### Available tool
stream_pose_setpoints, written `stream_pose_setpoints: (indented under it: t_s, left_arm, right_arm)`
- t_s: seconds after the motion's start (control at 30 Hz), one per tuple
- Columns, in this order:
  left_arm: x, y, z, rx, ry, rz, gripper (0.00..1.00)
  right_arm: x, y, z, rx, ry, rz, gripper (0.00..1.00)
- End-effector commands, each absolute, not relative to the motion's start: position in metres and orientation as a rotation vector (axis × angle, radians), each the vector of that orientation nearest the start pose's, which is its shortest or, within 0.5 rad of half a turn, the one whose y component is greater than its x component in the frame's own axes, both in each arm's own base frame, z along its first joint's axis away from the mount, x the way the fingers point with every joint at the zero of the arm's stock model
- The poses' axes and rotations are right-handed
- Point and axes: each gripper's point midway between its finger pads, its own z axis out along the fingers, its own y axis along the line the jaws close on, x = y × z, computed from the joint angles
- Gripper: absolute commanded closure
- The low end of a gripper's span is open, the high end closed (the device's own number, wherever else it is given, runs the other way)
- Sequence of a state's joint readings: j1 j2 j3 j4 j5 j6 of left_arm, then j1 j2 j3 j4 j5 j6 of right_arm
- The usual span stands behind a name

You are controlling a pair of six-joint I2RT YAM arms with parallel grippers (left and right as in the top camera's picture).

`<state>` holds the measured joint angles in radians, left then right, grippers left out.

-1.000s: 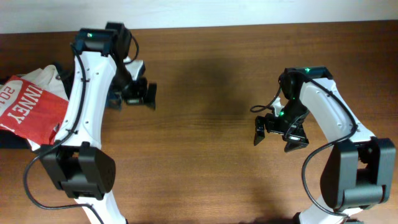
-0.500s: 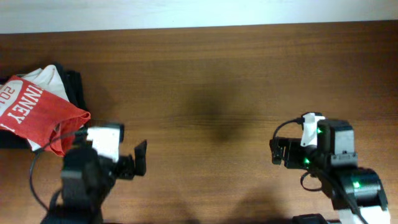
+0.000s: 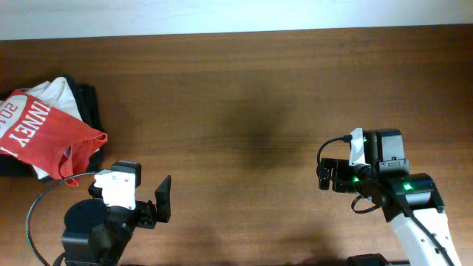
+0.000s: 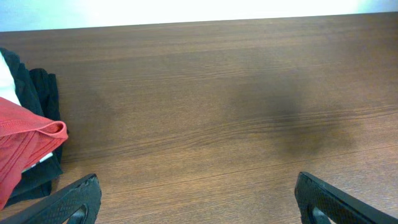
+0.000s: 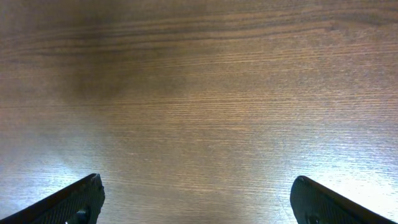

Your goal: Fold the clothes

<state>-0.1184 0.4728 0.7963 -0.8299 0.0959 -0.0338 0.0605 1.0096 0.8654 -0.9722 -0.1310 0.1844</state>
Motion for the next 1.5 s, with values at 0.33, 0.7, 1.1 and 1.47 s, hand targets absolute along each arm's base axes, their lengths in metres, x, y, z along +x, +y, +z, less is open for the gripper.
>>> stream_pose_setpoints:
  t_s: [0.33, 0.7, 1.1, 1.47]
  left_arm:
    - [0.209, -0.04, 0.247, 0.139, 2.078, -0.186, 0.01]
    - [0.209, -0.04, 0.247, 0.139, 2.078, -0.186, 0.01]
    - [0.209, -0.04, 0.247, 0.139, 2.078, -0.186, 0.01]
    - [0.209, -0.04, 0.247, 0.139, 2.079, -0.186, 0.01]
  right_arm:
    - [0.225, 0.013, 0.177, -0.033, 2.015, 0.094, 0.01]
    - [0.246, 0.009, 0.164, -0.137, 1.61, -0.029, 0.01]
    - [0.246, 0.007, 0.158, -0.138, 1.635, -0.051, 0.01]
    - [0.246, 0.007, 0.158, -0.138, 1.635, -0.051, 0.01]
